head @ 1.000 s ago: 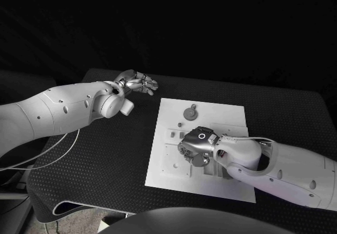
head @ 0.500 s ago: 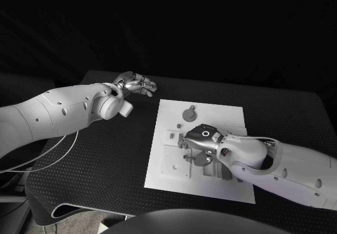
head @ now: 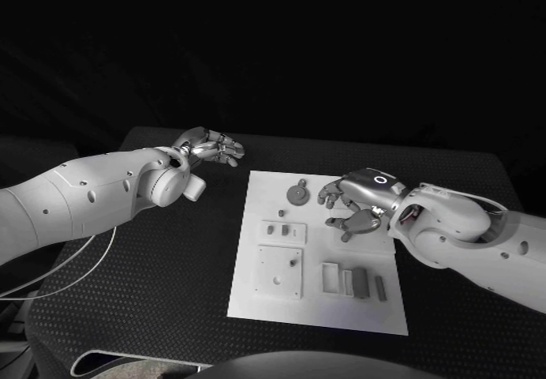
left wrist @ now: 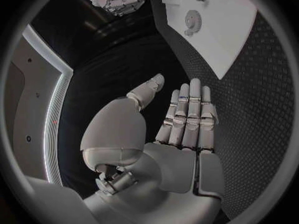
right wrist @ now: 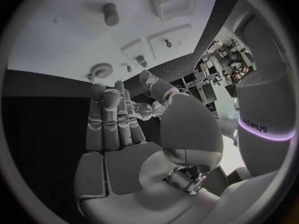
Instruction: Assemble the parts on the task board
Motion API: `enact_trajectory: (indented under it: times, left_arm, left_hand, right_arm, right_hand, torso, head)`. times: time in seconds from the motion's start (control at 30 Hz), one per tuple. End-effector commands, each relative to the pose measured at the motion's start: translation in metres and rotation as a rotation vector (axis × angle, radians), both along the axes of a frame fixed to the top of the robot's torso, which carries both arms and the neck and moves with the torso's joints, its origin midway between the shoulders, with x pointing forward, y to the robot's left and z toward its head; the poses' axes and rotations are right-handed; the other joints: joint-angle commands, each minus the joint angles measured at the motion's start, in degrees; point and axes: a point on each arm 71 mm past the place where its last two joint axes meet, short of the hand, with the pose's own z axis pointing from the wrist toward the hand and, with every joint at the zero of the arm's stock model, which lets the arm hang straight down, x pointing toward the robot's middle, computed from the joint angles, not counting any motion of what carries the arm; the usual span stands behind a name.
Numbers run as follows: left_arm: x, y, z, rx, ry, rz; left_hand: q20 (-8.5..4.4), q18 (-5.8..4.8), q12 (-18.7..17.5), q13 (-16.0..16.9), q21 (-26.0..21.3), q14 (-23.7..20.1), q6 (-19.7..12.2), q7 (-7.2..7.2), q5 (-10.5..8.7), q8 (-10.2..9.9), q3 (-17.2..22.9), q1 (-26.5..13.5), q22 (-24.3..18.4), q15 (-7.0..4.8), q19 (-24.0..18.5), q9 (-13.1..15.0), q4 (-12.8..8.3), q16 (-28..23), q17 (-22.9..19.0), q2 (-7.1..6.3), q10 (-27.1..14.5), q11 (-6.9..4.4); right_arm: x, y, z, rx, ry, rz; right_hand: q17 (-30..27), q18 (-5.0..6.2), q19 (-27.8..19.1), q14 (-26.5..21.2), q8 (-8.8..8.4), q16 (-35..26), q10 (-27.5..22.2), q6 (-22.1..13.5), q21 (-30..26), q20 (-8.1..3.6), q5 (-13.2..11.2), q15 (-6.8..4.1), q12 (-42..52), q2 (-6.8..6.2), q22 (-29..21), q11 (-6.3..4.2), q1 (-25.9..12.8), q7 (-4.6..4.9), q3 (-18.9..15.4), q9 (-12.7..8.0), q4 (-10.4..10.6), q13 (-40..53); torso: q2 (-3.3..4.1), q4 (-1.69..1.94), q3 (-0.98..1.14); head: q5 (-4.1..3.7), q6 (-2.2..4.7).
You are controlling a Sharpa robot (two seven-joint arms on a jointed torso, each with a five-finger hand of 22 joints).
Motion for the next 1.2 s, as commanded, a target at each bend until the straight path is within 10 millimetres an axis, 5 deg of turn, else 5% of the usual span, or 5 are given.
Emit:
enact_trajectory:
  times: [0.03, 0.57, 0.8, 1.0, 1.2]
  left_arm:
    - [0.001, -0.002, 0.003, -0.013, -0.026, -0.005]
    - [0.002, -0.003, 0.002, -0.013, -0.024, -0.008]
    - [0.002, -0.004, 0.001, -0.014, -0.021, -0.012]
    - [0.002, -0.003, 0.001, -0.013, -0.02, -0.011]
    - [0.002, -0.003, 0.001, -0.013, -0.017, -0.013]
  left_hand:
    - [0.05, -0.86, 0.3, 0.0, 0.1, 0.2, -0.2, -0.14, -0.27, 0.4, -0.3, 0.1, -0.1, 0.07, 0.4, 0.0, 0.0, -0.3, 0.1, -0.15, 0.0, -0.13]
    - [0.07, -0.86, 0.4, 0.0, 0.1, 0.2, -0.2, -0.17, -0.27, 0.4, -0.3, 0.1, -0.2, 0.1, 0.4, 0.0, 0.0, -0.4, 0.2, -0.13, 0.1, -0.17]
    - [0.07, -0.86, 0.4, 0.0, 0.1, 0.2, -0.2, -0.17, -0.27, 0.4, -0.3, 0.1, -0.2, 0.1, 0.4, 0.0, 0.0, -0.5, 0.3, -0.09, 0.1, -0.17]
    - [0.07, -0.86, 0.3, 0.0, 0.1, 0.2, -0.2, -0.16, -0.27, 0.4, -0.3, 0.1, -0.2, 0.11, 0.4, 0.0, 0.0, -0.5, 0.3, -0.08, 0.0, -0.16]
    - [0.08, -0.86, 0.3, 0.0, 0.1, 0.2, -0.3, -0.15, -0.27, 0.4, -0.4, 0.1, -0.2, 0.12, 0.4, 0.0, 0.0, -0.5, 0.4, -0.06, 0.0, -0.14]
  right_arm:
    - [0.003, -0.016, 0.0, 0.044, 0.097, -0.022]
    - [-0.007, -0.034, -0.029, -0.167, 0.16, -0.037]
    - [-0.008, -0.035, -0.043, -0.247, 0.134, -0.032]
    - [-0.007, -0.033, -0.046, -0.261, 0.088, -0.032]
    - [-0.007, -0.028, -0.05, -0.255, 0.087, -0.021]
  right_hand:
    - [0.1, 0.35, -0.2, 0.0, 0.1, 0.3, -0.6, -0.5, 0.2, -0.21, -0.3, 0.11, -0.3, -0.8, 1.2, 0.19, -0.3, 0.09, -0.5, -0.1, 0.2, 0.1]
    - [0.4, 0.35, -1.7, -1.7, -0.6, 0.1, -3.8, -2.9, -0.1, 0.36, -0.3, 1.37, -1.8, -2.38, 1.2, 1.5, -2.6, -1.39, -1.4, -0.9, 1.8, -0.1]
    - [0.5, 0.35, -1.8, -1.7, -0.31, 0.3, -3.7, -2.8, 0.0, 0.3, -0.3, 1.32, -1.7, -2.25, 1.2, 1.43, -1.9, -1.5, -1.2, -0.8, 1.5, 0.1]
    - [0.6, 0.35, -1.6, -1.6, 0.22, 0.5, -3.7, -2.3, 0.3, 0.19, -0.2, 1.24, -1.5, -1.62, 1.2, 1.35, -0.6, -1.44, -0.6, -0.7, 1.1, 0.3]
    - [0.6, 0.35, -1.0, -0.8, 1.05, 0.9, -2.6, -1.4, 0.8, -0.1, -0.2, 0.82, -0.8, 0.97, 1.2, 0.92, 1.5, -1.05, 0.0, -0.6, -0.2, 0.9]
  torso:
    - [0.0, 0.02, -0.01]
    - [0.01, -0.12, 0.11]
    - [0.02, 0.26, -0.03]
    - [0.05, 0.21, -0.07]
    - [0.02, 0.18, -0.07]
  head:
    - [-0.77, 0.61]
    - [-1.69, 1.25]
    - [-2.02, 1.06]
    - [-1.99, 1.02]
    - [-2.03, 1.0]
